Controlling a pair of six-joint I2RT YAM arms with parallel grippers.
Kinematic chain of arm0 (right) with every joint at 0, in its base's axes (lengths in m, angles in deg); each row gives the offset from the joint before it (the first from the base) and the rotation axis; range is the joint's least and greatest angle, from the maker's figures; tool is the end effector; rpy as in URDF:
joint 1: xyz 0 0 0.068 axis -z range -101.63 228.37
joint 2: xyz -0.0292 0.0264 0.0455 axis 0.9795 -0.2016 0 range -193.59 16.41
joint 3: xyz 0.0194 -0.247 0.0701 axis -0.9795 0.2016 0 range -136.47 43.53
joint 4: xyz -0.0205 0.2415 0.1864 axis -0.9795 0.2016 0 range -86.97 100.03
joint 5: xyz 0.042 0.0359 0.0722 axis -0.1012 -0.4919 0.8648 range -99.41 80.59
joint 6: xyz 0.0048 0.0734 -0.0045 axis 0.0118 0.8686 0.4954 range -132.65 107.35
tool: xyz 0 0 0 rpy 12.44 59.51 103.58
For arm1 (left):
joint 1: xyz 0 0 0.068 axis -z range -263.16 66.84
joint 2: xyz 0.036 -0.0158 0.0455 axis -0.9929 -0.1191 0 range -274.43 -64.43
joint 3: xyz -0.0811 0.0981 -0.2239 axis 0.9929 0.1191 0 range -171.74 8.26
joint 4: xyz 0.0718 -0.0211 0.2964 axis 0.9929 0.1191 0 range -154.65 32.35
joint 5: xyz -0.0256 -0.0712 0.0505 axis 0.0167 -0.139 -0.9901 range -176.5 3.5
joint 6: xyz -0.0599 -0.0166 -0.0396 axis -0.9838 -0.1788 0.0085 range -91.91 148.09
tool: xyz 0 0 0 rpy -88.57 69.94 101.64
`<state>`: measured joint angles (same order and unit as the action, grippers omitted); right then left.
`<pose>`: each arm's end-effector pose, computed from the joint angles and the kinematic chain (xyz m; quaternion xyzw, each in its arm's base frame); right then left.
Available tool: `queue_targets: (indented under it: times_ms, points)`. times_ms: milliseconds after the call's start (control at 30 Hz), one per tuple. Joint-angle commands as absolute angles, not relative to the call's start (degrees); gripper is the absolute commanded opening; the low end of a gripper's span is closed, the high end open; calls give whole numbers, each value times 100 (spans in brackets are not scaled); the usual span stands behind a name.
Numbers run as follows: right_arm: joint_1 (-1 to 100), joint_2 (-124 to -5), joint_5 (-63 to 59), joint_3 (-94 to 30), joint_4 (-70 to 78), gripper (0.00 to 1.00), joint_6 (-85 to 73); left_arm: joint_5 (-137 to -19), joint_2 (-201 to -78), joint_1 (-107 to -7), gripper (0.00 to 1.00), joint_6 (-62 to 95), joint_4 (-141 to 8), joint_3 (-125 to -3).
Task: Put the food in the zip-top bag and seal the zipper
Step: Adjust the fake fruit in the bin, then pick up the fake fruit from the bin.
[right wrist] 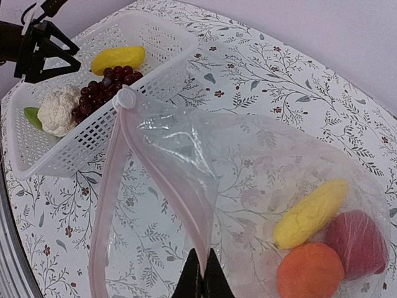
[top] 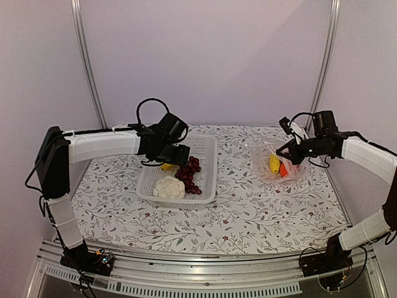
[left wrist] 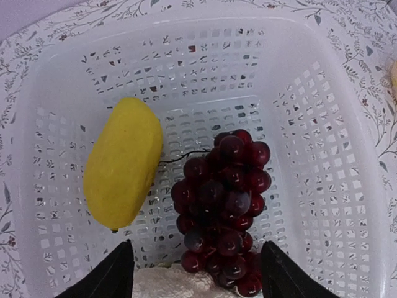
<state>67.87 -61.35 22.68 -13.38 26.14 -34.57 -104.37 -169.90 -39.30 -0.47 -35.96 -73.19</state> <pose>0.3404 0.0964 0.2206 -0.3507 0.8192 0.2158 0.3992 0.3428 -0.3034 0.1833 0.0754 0.9343 -0.0679 0.3418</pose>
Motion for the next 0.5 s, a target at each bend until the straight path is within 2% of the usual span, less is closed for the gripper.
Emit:
queue_targets:
  times_ms: [0,100,467]
  points:
    - [6753,-6085,2322,-1290,2675,0,-3510,-10448,-17420,-4350,67,865,-3313,-7714]
    - [6753,-6088,2285,-1290,2676,0,-3528,-10139,-17759,-4658,62,856,-3061,-8104]
    - [6737,-6147,2263,-1299,2698,0,-3554,-9864,-19242,-5147,62,428,-2050,-9807]
